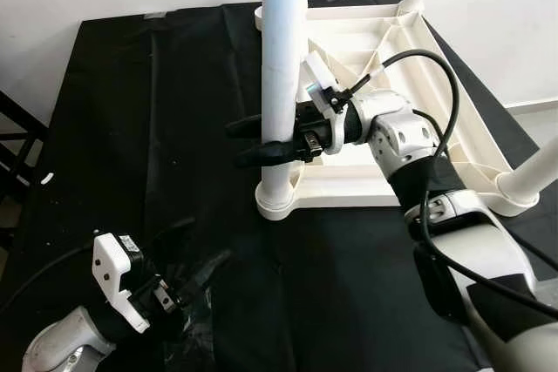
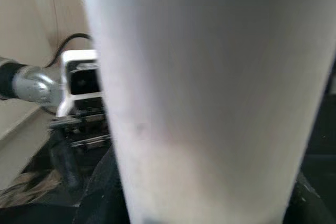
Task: Building children table
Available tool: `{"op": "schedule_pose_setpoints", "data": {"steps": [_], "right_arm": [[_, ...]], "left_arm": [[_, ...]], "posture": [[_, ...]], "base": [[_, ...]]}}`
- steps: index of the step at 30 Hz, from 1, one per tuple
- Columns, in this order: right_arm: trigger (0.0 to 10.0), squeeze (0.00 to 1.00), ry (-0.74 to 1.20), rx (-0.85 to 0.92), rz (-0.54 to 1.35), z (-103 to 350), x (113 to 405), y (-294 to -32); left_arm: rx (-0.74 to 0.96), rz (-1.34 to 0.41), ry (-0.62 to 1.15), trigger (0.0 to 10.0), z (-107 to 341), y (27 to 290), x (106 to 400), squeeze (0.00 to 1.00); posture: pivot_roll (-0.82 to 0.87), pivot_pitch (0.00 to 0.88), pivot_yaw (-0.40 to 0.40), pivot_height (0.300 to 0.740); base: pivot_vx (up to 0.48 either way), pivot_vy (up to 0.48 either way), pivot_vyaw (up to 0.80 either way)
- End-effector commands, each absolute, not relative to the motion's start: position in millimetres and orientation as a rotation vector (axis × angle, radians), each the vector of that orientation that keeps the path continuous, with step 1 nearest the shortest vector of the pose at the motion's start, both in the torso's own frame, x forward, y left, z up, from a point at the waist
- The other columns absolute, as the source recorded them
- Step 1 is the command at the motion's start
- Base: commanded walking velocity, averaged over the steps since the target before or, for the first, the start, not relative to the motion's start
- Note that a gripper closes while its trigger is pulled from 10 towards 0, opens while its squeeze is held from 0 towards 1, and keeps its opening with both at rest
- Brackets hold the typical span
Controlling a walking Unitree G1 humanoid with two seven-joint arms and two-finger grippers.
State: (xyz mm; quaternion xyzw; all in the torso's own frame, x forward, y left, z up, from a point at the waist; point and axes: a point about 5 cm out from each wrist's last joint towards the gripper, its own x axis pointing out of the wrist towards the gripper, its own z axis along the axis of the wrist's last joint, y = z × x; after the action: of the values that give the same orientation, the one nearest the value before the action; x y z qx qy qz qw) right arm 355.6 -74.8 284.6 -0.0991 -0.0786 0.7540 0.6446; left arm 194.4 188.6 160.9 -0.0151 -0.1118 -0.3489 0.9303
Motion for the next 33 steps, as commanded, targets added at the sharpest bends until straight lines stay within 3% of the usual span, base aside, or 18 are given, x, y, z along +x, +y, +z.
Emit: {"op": "schedule_pose_setpoints", "data": {"steps": [1, 2, 5, 6, 7, 8, 9, 12, 17, 19, 20, 24, 25, 26, 30, 31, 33], "right_arm": [[0.0, 0.00, -0.171, -0.178, 1.607, 272.6, 357.8, -78.3], [0.0, 0.00, -0.171, -0.178, 1.607, 272.6, 357.8, -78.3], [0.0, 0.00, -0.120, -0.077, 1.015, 229.6, 352.3, -83.8], [0.0, 0.00, -0.120, -0.077, 1.015, 229.6, 352.3, -83.8], [0.0, 0.00, -0.076, -0.084, 0.794, 203.7, 336.3, -85.0], [0.0, 0.00, -0.076, -0.084, 0.794, 203.7, 336.3, -85.0], [0.0, 0.00, -0.058, -0.103, 0.688, 185.8, 315.7, -82.1], [0.0, 0.00, -0.039, -0.091, 0.622, 174.6, 297.3, -75.8], [0.0, 0.00, -0.046, -0.089, 0.634, 179.4, 299.7, -69.8], [0.6, 0.00, -0.037, -0.089, 0.657, 182.0, 301.3, -65.3], [9.6, 0.00, -0.029, -0.094, 0.671, 184.0, 302.4, -61.9], [10.0, 0.00, -0.014, -0.090, 0.702, 187.9, 302.2, -57.4], [10.0, 0.81, -0.034, -0.059, 0.764, 196.2, 303.5, -56.5], [10.0, 1.00, -0.057, -0.026, 0.838, 204.8, 304.8, -55.8], [10.0, 1.00, -0.095, 0.007, 0.951, 216.6, 304.3, -55.5], [10.0, 1.00, -0.134, 0.004, 1.075, 227.1, 304.5, -58.0], [10.0, 1.00, -0.134, 0.004, 1.075, 227.1, 304.5, -58.0]], "left_arm": [[-0.040, -0.716, -0.207, 10.0, 157.1, 187.9, 192.4, 0.00], [-0.040, -0.716, -0.207, 10.0, 157.1, 187.9, 192.4, 0.00], [-0.042, -0.718, -0.213, 10.0, 158.8, 189.5, 195.2, 0.00], [-0.042, -0.718, -0.213, 10.0, 158.8, 189.5, 195.2, 0.00], [-0.041, -0.719, -0.214, 10.0, 159.2, 190.5, 196.2, 0.00], [-0.041, -0.719, -0.214, 10.0, 159.2, 190.5, 196.2, 0.00], [-0.035, -0.722, -0.213, 10.0, 159.1, 191.0, 197.6, 0.00], [-0.028, -0.726, -0.209, 10.0, 157.5, 192.2, 200.1, 0.00], [-0.024, -0.729, -0.204, 10.0, 156.1, 192.7, 202.1, 0.00], [-0.022, -0.727, -0.205, 10.0, 155.9, 192.8, 203.0, 0.00], [-0.020, -0.720, -0.208, 10.0, 155.9, 193.2, 203.5, 0.00], [-0.020, -0.707, -0.215, 10.0, 156.2, 193.4, 204.0, 0.00], [-0.021, -0.706, -0.217, 10.0, 156.6, 192.9, 204.0, 0.00], [-0.022, -0.707, -0.217, 10.0, 156.8, 192.4, 204.0, 0.00], [-0.024, -0.709, -0.217, 10.0, 157.1, 192.1, 203.9, 0.00], [-0.026, -0.712, -0.218, 10.0, 157.4, 191.3, 203.6, 0.00], [-0.026, -0.712, -0.218, 10.0, 157.4, 191.3, 203.6, 0.00]], "posture": [[-0.08, 0.255, -0.050, 0.740], [-0.08, 0.255, -0.050, 0.740], [-0.08, 0.258, -0.046, 0.740], [-0.08, 0.258, -0.046, 0.740], [-0.09, 0.261, -0.037, 0.740], [-0.09, 0.261, -0.037, 0.740], [-0.08, 0.258, -0.029, 0.740], [-0.10, 0.237, -0.019, 0.740], [-0.08, 0.228, -0.028, 0.740], [-0.08, 0.226, -0.030, 0.740], [-0.08, 0.225, -0.031, 0.740], [-0.08, 0.224, -0.033, 0.740], [-0.08, 0.228, -0.035, 0.740], [-0.08, 0.228, -0.035, 0.740], [-0.08, 0.231, -0.036, 0.740], [-0.08, 0.237, -0.040, 0.740], [-0.08, 0.237, -0.040, 0.740]], "base": [[0.000, 0.000, 0.00], [0.000, 0.000, 0.00], [0.000, 0.000, 0.00], [0.000, 0.000, 0.00], [0.000, 0.000, 0.00], [0.000, 0.000, 0.00], [0.000, 0.000, 0.00], [0.000, 0.000, 0.00], [0.000, 0.000, 0.00], [0.000, 0.000, 0.00], [0.000, 0.000, 0.00], [0.000, 0.000, 0.00], [0.000, 0.000, 0.00], [0.000, 0.000, 0.00], [0.000, 0.000, 0.00], [0.000, 0.000, 0.00], [0.000, 0.000, 0.00]]}}
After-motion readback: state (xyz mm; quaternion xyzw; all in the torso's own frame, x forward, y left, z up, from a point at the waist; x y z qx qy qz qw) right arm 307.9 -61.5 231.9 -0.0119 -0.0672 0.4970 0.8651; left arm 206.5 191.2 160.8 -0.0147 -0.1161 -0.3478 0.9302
